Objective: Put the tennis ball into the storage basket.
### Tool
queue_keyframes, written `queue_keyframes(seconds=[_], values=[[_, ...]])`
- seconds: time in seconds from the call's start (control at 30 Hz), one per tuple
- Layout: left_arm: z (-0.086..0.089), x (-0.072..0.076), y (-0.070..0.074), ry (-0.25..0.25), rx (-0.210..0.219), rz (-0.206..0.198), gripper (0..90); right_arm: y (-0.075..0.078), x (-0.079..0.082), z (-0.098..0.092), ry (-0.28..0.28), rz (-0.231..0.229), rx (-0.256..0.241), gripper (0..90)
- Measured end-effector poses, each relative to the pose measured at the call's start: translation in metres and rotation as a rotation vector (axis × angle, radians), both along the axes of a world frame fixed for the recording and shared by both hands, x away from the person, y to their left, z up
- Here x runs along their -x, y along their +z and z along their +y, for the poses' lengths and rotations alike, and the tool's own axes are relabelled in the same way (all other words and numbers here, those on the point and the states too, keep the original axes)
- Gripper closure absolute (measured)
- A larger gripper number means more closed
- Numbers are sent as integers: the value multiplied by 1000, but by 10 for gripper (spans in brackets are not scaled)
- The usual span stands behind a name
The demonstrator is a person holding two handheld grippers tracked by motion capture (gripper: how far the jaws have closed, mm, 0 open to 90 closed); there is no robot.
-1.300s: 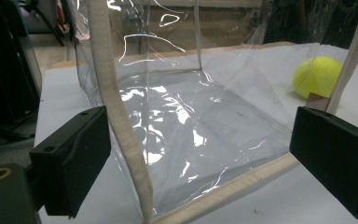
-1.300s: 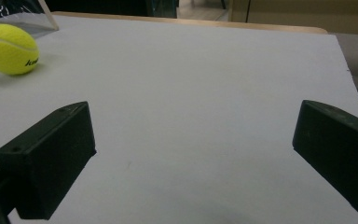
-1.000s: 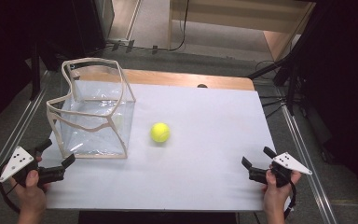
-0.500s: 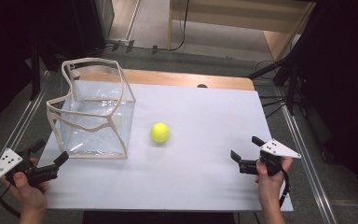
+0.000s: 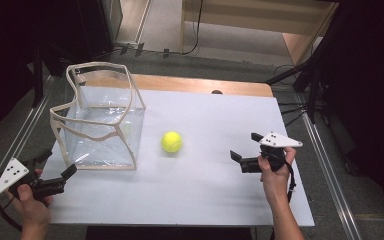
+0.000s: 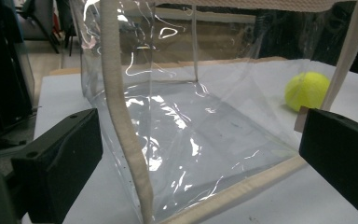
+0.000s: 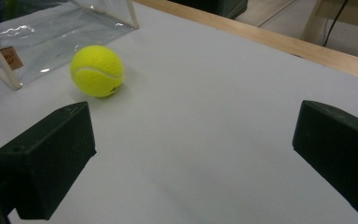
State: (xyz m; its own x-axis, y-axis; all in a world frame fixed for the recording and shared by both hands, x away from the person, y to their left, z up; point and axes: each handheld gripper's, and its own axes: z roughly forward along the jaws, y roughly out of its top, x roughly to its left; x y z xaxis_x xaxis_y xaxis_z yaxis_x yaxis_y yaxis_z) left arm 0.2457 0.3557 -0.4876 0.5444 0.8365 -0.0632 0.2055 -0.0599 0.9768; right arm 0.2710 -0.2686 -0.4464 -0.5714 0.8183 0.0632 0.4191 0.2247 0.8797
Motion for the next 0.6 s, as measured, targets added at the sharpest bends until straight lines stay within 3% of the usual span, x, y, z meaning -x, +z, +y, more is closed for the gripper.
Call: queue_keyframes(seconds=[0.3, 0.6], values=[[-4, -1, 0, -19, -31, 7, 0, 2, -22, 26, 76, 49, 40, 0], [-6, -2, 1, -35, -27, 12, 0, -2, -40, 59, 162, 105, 102, 0]])
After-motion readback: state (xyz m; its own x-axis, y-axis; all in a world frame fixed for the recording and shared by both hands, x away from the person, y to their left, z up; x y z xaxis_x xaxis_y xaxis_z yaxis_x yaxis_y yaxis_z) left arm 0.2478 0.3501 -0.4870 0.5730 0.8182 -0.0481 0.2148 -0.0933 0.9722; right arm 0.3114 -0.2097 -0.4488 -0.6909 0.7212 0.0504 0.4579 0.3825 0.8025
